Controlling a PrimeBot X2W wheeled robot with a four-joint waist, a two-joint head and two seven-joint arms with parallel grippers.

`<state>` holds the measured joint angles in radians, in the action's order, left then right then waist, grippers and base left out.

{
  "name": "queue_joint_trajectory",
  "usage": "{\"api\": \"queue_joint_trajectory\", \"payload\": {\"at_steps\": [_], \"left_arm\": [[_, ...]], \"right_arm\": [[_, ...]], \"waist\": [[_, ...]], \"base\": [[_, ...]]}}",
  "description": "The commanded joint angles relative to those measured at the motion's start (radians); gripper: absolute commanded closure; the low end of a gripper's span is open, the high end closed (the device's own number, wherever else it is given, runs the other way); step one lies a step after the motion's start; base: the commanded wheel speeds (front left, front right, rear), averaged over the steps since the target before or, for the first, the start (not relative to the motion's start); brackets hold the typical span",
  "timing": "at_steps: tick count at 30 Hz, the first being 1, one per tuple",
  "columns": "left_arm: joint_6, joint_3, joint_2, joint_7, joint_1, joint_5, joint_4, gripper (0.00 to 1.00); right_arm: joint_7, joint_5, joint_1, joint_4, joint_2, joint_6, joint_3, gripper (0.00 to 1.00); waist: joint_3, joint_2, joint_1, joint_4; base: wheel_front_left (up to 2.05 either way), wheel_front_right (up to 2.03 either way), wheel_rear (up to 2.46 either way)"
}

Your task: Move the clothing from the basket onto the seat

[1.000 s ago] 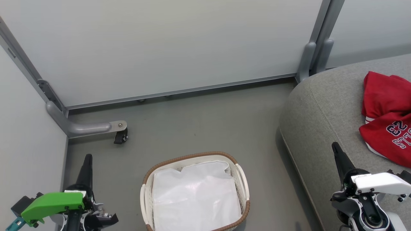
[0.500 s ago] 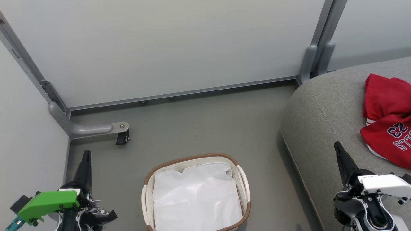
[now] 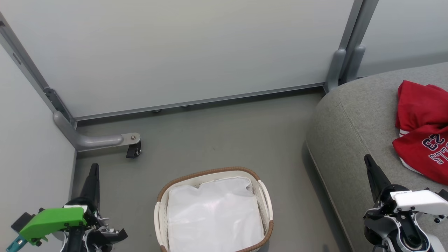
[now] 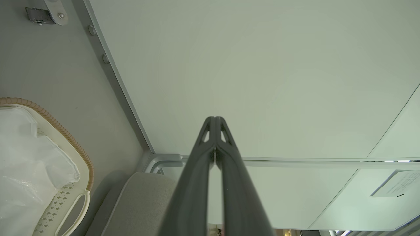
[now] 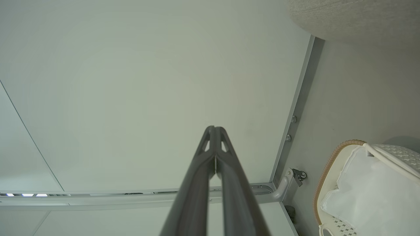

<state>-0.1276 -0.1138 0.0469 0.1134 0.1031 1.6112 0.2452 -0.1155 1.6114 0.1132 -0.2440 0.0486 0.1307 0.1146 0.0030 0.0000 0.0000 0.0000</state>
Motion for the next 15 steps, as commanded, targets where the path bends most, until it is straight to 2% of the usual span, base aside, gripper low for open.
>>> {"api": "queue_joint_trajectory", "payload": {"at_steps": [1,15], "left_arm": [[-0.006,-0.002,0.006,0.005,0.01,0.003,-0.002,1.0],[-0.006,-0.002,0.006,0.005,0.01,0.003,-0.002,1.0]], "right_arm": [[-0.001,0.003,-0.011,0.002,0.003,0.0,0.002,1.0],[-0.001,0.003,-0.011,0.002,0.003,0.0,0.002,1.0]], "waist": [[0.0,0.0,0.0,0.0],[0.0,0.0,0.0,0.0]], "base": [[0.0,0.0,0.0],[0.0,0.0,0.0]]}}
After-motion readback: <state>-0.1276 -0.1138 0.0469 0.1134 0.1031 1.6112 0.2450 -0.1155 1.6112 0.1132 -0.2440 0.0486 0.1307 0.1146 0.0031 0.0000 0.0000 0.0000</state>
